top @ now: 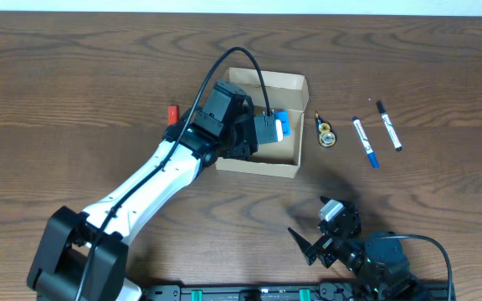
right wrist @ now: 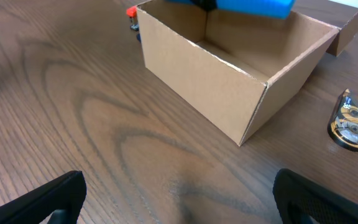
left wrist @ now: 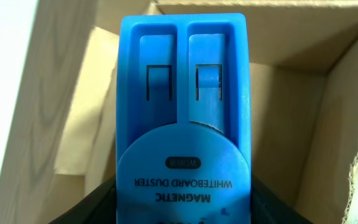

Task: Pack container
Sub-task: 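Carry the blue duster with left gripper over the cardboard box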

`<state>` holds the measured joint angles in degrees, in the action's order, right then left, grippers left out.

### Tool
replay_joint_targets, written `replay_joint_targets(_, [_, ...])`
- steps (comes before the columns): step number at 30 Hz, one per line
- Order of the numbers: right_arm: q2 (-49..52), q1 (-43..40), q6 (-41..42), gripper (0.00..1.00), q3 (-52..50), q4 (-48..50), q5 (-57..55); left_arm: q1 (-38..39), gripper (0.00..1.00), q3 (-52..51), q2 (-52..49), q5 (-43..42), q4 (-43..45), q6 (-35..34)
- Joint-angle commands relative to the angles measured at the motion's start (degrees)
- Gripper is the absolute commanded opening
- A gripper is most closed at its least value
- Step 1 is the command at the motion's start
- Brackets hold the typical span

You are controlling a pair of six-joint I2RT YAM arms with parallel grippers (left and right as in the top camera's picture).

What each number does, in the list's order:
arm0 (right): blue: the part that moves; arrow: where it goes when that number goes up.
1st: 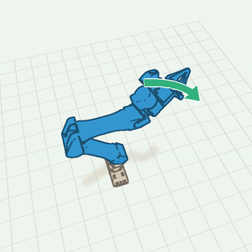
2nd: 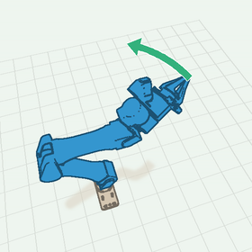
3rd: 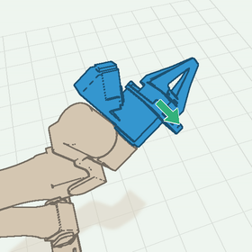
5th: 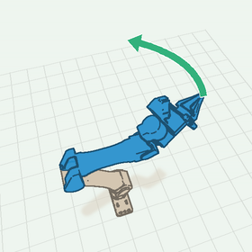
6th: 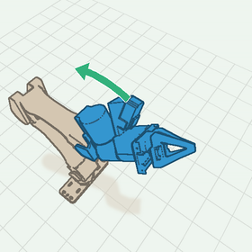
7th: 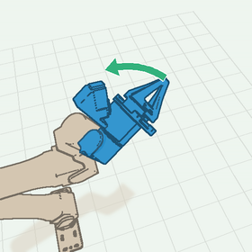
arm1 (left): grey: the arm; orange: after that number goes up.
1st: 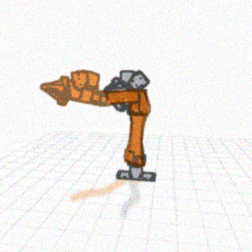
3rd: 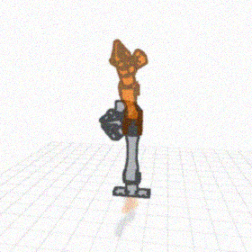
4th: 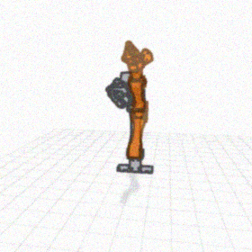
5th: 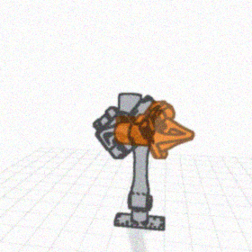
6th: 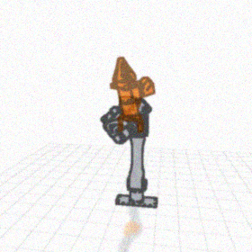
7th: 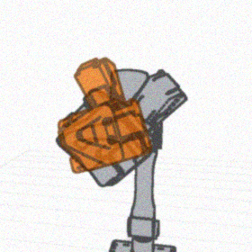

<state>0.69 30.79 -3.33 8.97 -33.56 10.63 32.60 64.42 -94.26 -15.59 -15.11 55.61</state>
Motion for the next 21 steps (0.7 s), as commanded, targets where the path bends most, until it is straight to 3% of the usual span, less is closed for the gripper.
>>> replay_joint_targets(1, [-0.3, 0.5, 0.7, 0.99, -0.2, 0.0, -0.1, 0.2, 0.38, 1.3, -1.3, -3.3, -0.8, 2.9])
replay_joint_targets(9, [-0.4, 0.5, 0.7, 0.99, -0.2, 0.0, -0.1, 0.2, 0.38, 1.3, -1.3, -7.7, -5.9, 3.0])
replay_joint_targets(21, [-0.3, 0.5, 0.7, 0.99, -0.2, 0.0, -0.1, 0.2, 0.36, 1.3, -4.3, -6.6, -6.7, 7.3])
